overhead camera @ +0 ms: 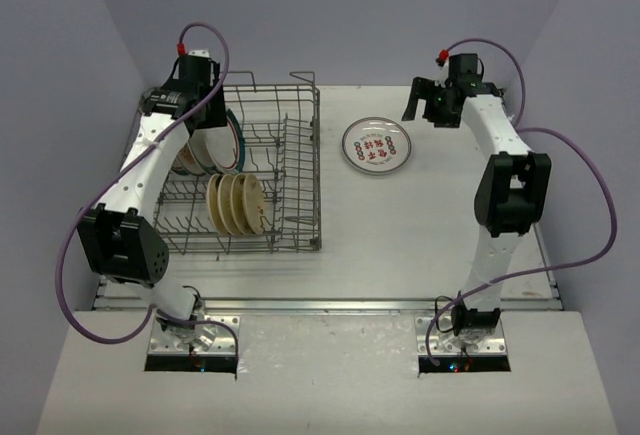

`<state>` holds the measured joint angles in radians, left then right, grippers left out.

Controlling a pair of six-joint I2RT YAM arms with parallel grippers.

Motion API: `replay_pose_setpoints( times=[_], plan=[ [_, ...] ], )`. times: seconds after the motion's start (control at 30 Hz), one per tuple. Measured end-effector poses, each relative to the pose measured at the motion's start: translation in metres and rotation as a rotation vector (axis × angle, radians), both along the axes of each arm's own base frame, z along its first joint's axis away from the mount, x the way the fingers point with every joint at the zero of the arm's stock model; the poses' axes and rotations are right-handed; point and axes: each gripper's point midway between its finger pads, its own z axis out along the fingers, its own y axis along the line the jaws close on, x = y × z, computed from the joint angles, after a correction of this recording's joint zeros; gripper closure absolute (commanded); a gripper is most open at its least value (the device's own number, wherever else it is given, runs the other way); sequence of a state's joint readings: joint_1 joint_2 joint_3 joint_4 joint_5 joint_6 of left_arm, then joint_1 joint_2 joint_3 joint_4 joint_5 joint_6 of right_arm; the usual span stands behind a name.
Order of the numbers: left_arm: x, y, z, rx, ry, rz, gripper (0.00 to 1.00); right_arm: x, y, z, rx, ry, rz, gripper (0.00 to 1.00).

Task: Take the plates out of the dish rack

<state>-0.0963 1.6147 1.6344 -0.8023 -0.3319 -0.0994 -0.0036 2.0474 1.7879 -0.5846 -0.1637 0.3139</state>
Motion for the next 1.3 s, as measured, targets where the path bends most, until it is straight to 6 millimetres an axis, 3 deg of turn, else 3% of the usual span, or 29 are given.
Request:
replay_pose_setpoints(
  times=[0.1,0.2,0.3,0.43,0.5,0.63,0.8,0.9,1.03,1.3],
  plan=[
    [0.002,0.0,-0.015,0.003,0.04,0.009,0.42,-0.002,-0.006,0.031,-0.024,-0.068,-0.02,0.01],
    [0.005,0.001,-0.029,0.002,0.073,0.024,0.45,-0.006,-0.009,0.047,-0.038,-0.1,-0.038,0.01],
    [0.009,0.001,-0.042,-0.008,0.099,0.044,0.52,-0.009,-0.011,0.048,-0.039,-0.097,-0.053,0.01],
    [0.012,0.001,-0.061,-0.032,0.135,0.077,0.71,-0.016,-0.01,0.041,-0.024,-0.058,-0.075,0.01],
    [0.013,0.002,-0.067,-0.037,0.149,0.085,0.76,-0.02,-0.009,0.039,-0.012,-0.043,-0.082,0.01],
    [0.012,0.003,-0.071,-0.052,0.158,0.098,0.86,-0.032,-0.005,0.04,0.015,-0.021,-0.088,0.01],
    [0.009,0.005,-0.068,-0.047,0.164,0.103,1.0,-0.039,0.003,0.057,0.068,-0.041,-0.081,0.01],
    [0.009,0.006,-0.056,-0.035,0.149,0.1,1.0,-0.046,0.011,0.067,0.099,-0.053,-0.066,0.01],
    [0.007,0.006,-0.023,0.026,0.088,0.093,1.0,-0.054,0.024,0.077,0.122,-0.078,-0.033,0.01],
    [-0.01,-0.019,0.098,0.106,-0.232,0.003,1.0,-0.074,0.05,0.106,0.174,-0.206,0.101,0.01]
  ],
)
